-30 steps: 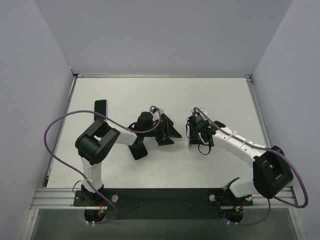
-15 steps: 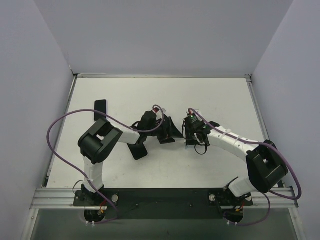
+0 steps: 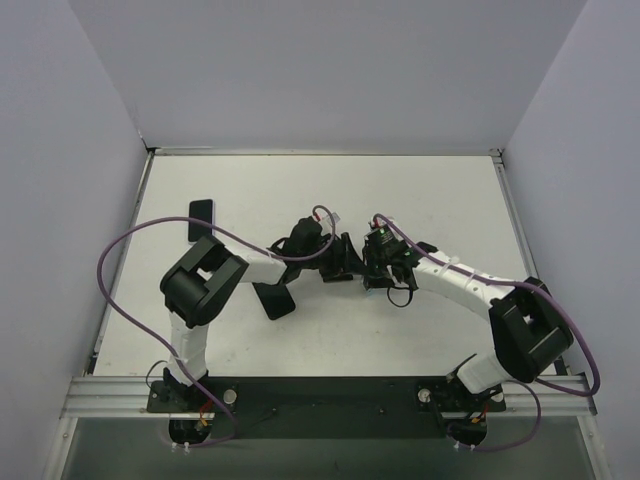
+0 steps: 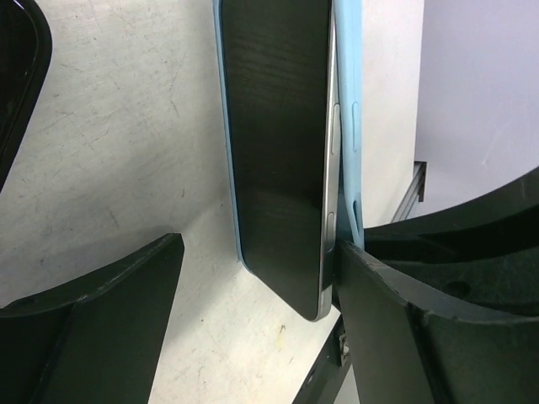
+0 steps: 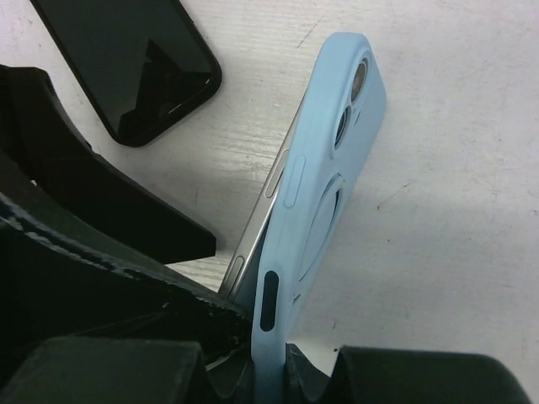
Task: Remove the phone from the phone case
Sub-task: Remove the phone case from the phone.
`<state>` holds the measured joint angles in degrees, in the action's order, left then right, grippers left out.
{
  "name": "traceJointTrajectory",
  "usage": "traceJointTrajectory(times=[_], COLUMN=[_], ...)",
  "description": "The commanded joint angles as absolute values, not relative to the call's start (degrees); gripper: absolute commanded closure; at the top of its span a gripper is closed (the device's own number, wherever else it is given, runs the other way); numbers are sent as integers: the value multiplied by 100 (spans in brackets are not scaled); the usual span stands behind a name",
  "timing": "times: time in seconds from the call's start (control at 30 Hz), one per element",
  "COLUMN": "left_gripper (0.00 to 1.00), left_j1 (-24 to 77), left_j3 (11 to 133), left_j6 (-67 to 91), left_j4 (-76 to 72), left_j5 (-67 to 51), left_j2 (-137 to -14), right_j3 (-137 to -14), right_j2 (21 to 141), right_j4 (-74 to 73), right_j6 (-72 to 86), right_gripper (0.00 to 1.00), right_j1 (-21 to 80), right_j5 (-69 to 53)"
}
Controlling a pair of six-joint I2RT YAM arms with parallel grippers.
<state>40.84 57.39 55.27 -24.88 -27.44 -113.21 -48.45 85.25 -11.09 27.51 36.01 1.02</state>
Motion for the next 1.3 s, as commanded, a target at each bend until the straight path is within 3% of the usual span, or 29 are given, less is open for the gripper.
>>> traceJointTrajectory(times=[0.0, 0.13, 0.37, 0.6, 0.63, 0.73, 1.27], left_gripper=[18, 23, 41, 75, 85, 100, 100], left_j1=[4166, 4227, 4385, 4518, 4518, 4518, 4245], left_j3=[6073, 6134, 6556, 6776, 6794, 6926, 6750], left_j6=[5072, 4852, 4491, 4456, 4404, 4298, 4017], left_j4=[-2049, -1802, -1187, -976, -932, -686, -79], left_j5=[-2585, -2453, -2224, -2232, -2215, -2224, -1898], left_j2=[-11365, -11329, -11522, -11672, -11672, -11707, -10829], right_j3=[-4658, -4684, -4737, -4799, -4790, -4685, -4192], right_j2=[9035, 9026, 8974, 8851, 8816, 8614, 6619], right_j4=[-826, -826, -861, -1019, -1037, -1090, -1924], right_j6=[2839, 2856, 2883, 2900, 2900, 2927, 2786], right_gripper=[100, 100, 100, 100, 100, 100, 100], right_j1=[3665, 3665, 3648, 3639, 3630, 3569, 2901], right_j5=[-483, -510, -624, -580, -589, -563, -185])
